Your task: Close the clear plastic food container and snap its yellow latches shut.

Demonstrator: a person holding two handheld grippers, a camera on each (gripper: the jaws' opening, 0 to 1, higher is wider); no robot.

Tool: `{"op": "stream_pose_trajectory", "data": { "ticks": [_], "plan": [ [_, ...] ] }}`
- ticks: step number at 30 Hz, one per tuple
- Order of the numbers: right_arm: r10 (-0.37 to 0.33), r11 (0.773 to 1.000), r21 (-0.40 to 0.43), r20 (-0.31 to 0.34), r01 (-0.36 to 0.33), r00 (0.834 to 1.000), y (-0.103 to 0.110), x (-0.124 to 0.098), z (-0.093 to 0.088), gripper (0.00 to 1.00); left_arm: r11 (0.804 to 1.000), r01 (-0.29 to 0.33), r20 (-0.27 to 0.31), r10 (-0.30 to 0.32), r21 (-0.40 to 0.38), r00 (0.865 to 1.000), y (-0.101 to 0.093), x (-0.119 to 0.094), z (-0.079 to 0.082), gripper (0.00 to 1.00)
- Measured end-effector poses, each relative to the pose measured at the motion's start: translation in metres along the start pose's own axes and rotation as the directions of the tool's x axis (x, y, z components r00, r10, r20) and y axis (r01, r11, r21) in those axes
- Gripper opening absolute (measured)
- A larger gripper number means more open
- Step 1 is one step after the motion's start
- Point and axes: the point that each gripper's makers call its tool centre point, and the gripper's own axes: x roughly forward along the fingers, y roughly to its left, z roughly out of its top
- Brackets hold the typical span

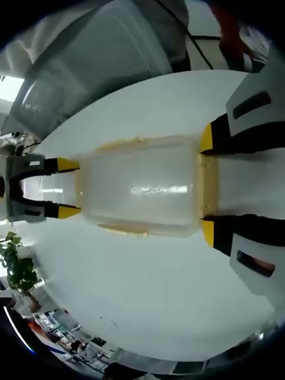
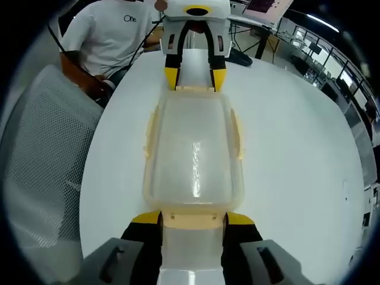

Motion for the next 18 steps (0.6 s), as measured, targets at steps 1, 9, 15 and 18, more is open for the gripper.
{"op": "stream_pose_trajectory", "data": {
  "ticks": [1,9,15,18],
  "plan": [
    [-0.003,1.0,-0.003,0.001,0.003,1.0,0.0,0.0,0.0,0.37,1.0,0.001,0.0,-0.001,0.0,1.0,-0.001,-0.001,0.0,0.37],
    [-0.008,1.0,-0.01,0.024,0.009,1.0,0.006,-0.007,0.01,0.38,1.0,-0.007,-0.015,0.007,0.009,1.0,-0.008,-0.009,-0.004,0.37],
    [-0.014,1.0,-0.021,0.048,0.015,0.999,0.004,-0.019,0.016,0.37,1.0,-0.022,-0.015,0.022,0.001,1.0,-0.008,-0.02,0.0,0.37],
    [-0.008,1.0,-0.022,0.054,0.009,0.998,0.006,-0.025,0.017,0.37,1.0,-0.027,-0.019,0.027,0.006,0.999,-0.01,-0.026,0.005,0.37]
  ]
}}
